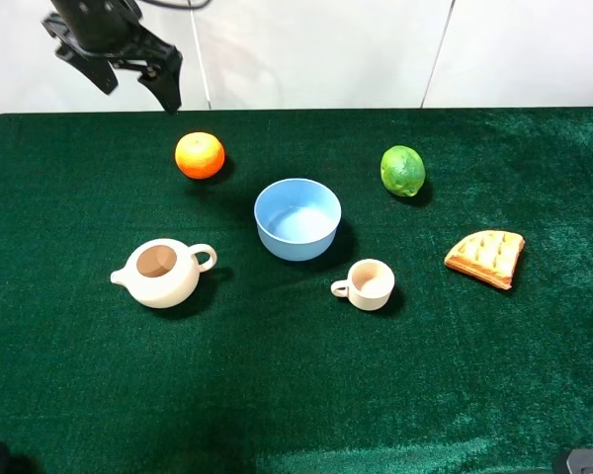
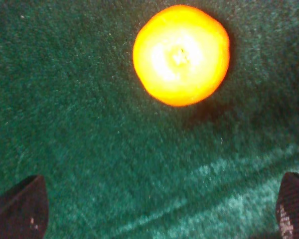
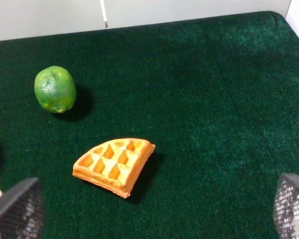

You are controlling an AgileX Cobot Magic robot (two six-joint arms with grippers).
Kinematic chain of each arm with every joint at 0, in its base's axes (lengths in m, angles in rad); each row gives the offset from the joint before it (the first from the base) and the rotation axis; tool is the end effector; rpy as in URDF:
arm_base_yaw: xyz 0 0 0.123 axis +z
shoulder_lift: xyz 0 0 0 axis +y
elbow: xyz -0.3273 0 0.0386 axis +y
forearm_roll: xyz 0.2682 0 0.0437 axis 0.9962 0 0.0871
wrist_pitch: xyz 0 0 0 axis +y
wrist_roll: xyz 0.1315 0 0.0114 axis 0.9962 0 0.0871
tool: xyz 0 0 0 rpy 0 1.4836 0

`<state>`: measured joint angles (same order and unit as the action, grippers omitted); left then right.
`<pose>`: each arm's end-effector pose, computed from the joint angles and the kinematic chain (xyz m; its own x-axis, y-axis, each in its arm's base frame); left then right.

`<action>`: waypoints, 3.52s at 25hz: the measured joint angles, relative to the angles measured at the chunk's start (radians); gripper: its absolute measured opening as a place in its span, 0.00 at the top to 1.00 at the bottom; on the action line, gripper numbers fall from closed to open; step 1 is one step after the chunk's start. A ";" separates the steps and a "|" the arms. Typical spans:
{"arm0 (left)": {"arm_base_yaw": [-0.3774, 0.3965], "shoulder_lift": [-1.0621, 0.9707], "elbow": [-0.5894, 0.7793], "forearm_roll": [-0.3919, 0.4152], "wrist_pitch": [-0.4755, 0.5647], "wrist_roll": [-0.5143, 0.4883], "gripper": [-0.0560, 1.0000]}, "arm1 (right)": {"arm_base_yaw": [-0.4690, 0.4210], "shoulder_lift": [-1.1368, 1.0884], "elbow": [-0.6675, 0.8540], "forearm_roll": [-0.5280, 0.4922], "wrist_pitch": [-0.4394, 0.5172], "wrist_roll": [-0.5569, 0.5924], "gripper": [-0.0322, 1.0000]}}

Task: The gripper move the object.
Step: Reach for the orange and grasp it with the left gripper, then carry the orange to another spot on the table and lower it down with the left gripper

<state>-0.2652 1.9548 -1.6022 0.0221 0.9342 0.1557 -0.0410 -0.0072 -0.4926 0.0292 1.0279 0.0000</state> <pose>0.4571 -0.1217 0.2374 -0.8435 0.4032 -0.3549 0.4033 0.9118 0.0773 0.0063 0.0030 0.2698 -0.4259 0.0326 -0.9042 0.0248 0.9994 0.0243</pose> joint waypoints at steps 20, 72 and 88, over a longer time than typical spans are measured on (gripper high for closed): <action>-0.029 0.233 -0.038 -0.005 -0.169 0.002 0.07 | 0.000 0.000 0.000 0.000 0.000 0.000 0.30; -0.039 0.383 -0.070 -0.041 -0.315 0.028 0.24 | 0.000 0.000 0.000 0.000 0.000 0.000 0.30; -0.039 0.337 -0.163 -0.022 -0.142 0.026 0.24 | 0.000 0.000 0.000 0.000 0.000 0.000 0.30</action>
<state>-0.3041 2.2919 -1.7648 0.0000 0.7919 0.1813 -0.0410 -0.0072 -0.4926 0.0292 1.0279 0.0000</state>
